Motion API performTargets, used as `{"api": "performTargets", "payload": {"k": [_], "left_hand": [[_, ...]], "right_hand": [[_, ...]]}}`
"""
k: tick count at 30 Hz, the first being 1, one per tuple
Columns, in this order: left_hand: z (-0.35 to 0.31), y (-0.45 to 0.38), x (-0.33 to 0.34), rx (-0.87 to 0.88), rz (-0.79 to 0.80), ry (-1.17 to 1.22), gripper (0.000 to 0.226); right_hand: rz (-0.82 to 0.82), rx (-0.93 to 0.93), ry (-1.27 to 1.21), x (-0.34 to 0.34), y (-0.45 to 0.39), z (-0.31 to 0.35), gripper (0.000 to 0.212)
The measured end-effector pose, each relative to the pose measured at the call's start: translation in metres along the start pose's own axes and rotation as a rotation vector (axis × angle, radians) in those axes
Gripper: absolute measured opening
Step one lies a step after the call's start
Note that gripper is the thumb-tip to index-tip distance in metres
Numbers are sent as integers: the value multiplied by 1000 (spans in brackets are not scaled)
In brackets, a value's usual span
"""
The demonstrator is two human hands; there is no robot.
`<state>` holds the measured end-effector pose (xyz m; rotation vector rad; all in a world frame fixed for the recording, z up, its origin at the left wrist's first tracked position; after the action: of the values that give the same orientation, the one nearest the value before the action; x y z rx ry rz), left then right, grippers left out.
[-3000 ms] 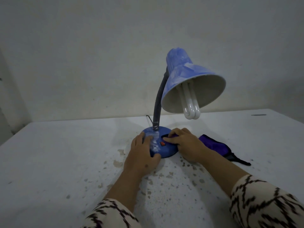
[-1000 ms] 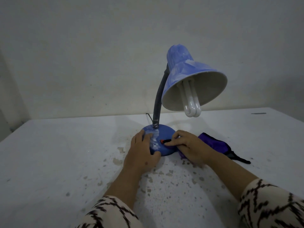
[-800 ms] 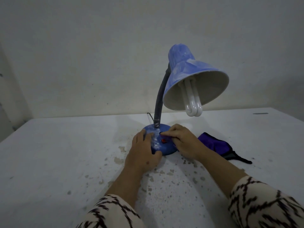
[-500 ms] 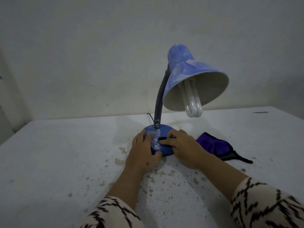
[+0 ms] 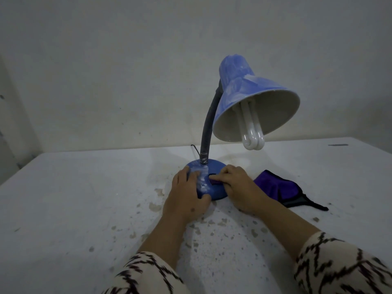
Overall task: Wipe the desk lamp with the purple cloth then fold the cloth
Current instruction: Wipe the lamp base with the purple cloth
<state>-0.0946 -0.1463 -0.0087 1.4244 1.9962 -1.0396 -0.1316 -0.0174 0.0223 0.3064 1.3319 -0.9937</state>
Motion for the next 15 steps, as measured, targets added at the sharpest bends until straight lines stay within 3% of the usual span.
{"api": "performTargets", "payload": {"k": [7,12,15], "left_hand": [[0,0,-1,-4,-1,8,71],[0,1,0,-16,5,10,72],[0,1,0,-16,7,16,71]], "right_hand": [[57,-121,62,-8,8,0,42],[-69,18,-201,-22,-6,-3,37],[-20,-30,-88,-12,-10,4,42]]}}
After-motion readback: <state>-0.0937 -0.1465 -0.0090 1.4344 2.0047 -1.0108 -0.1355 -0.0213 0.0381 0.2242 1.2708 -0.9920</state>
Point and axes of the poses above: each hand's wrist, its own y-axis away from the middle knuckle, its own x-axis out of the palm, z = x × y, the point moved 6 cm from there along -y, towards the middle knuckle, and after that the axes turned 4 degrees about -z, right-handed, at the moved point
